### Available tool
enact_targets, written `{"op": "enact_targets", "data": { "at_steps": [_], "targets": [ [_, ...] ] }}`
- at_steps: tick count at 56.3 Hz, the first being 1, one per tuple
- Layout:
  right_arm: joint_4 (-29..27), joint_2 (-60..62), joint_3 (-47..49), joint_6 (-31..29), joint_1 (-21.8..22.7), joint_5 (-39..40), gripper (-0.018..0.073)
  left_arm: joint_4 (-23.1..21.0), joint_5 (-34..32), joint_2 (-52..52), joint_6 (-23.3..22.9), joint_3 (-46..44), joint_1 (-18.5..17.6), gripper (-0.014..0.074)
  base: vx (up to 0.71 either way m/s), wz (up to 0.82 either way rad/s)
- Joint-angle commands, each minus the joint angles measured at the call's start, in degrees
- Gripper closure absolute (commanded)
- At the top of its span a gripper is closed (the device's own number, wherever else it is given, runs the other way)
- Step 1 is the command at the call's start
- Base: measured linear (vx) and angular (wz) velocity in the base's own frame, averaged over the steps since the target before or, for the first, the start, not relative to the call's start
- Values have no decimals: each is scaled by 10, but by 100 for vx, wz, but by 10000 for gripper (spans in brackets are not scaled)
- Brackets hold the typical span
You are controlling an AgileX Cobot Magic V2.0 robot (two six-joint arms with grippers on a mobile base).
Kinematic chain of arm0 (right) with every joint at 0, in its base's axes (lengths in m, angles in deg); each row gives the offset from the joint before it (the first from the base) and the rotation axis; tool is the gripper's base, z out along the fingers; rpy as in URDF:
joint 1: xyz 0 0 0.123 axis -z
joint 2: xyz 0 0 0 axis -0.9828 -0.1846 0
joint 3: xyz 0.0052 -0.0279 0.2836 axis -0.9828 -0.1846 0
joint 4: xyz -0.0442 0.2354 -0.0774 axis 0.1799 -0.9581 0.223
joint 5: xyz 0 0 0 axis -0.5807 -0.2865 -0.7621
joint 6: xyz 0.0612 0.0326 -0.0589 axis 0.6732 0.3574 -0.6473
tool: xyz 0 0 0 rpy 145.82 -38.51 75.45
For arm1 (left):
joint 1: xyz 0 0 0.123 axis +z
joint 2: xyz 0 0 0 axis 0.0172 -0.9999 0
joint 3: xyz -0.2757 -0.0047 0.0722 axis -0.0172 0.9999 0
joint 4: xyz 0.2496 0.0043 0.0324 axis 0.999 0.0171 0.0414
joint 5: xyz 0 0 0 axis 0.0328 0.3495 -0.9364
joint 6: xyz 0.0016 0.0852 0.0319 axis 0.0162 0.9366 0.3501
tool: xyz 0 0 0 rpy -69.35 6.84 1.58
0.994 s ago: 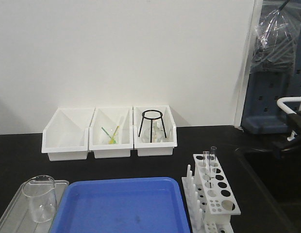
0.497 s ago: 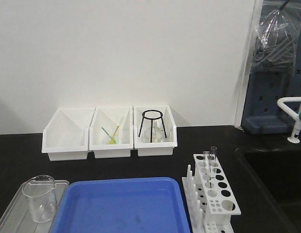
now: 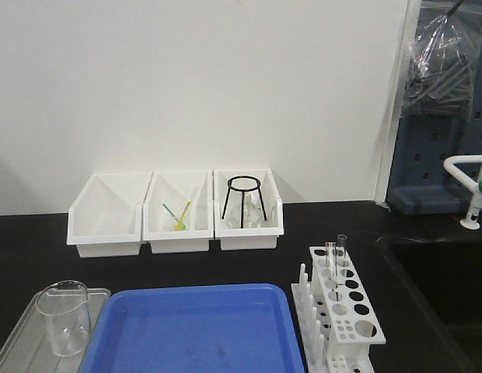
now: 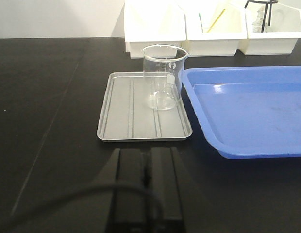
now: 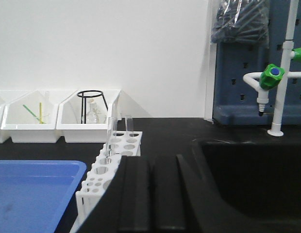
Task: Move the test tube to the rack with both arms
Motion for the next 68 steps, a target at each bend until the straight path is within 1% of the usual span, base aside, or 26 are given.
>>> {"op": "enact_targets", "data": {
  "at_steps": [1, 3, 5, 7, 11, 16, 19, 23, 25, 28, 30, 34, 40, 50, 56, 61, 68],
  "targets": [
    [-14, -2, 2, -2, 4, 51, 567, -4, -46, 8, -4, -15, 1, 603, 0, 0],
    [-27, -2, -5, -7, 4, 55, 567, -4, -46, 8, -4, -15, 1, 603, 0, 0],
    [-53, -2, -16, -20, 4, 59, 567, -4, -46, 8, -4, -15, 1, 603, 0, 0],
    [-89, -2, -28, -46, 4, 60, 567, -4, -46, 8, -4, -15, 1, 603, 0, 0],
    [-175, -1, -52, -130, 4, 59, 567, -4, -46, 8, -4, -15, 1, 603, 0, 0],
    [-298, 21, -78, -263, 4, 58, 567, -4, -46, 8, -4, -15, 1, 603, 0, 0],
    [-363, 38, -88, -329, 4, 57, 567, -4, -46, 8, -4, -15, 1, 603, 0, 0],
    [-439, 69, -98, -410, 4, 44, 567, -4, -46, 8, -4, -15, 1, 603, 0, 0],
    [-462, 85, -103, -440, 4, 34, 567, -4, -46, 8, -4, -15, 1, 603, 0, 0],
    [-474, 103, -107, -466, 4, 13, 567, -4, -46, 8, -4, -15, 1, 603, 0, 0],
    [-471, 114, -107, -472, 4, -17, 567, -4, -46, 8, -3, -15, 1, 603, 0, 0],
    [-464, 130, -107, -469, 4, -72, 567, -4, -46, 8, -3, -15, 1, 603, 0, 0],
    [-465, 151, -107, -463, 4, -178, 567, -4, -46, 8, -3, -15, 1, 603, 0, 0],
    [-465, 194, -107, -465, 4, -306, 567, -4, -46, 8, -3, -15, 1, 603, 0, 0],
    [-455, 237, -107, -467, 4, -318, 567, -4, -46, 8, -3, -15, 1, 603, 0, 0],
    [-441, 228, -107, -467, 4, -318, 567, -4, -46, 8, -3, -15, 1, 603, 0, 0],
    [-440, 224, -107, -467, 4, -322, 567, -4, -46, 8, -3, -15, 1, 603, 0, 0]
  ]
}}
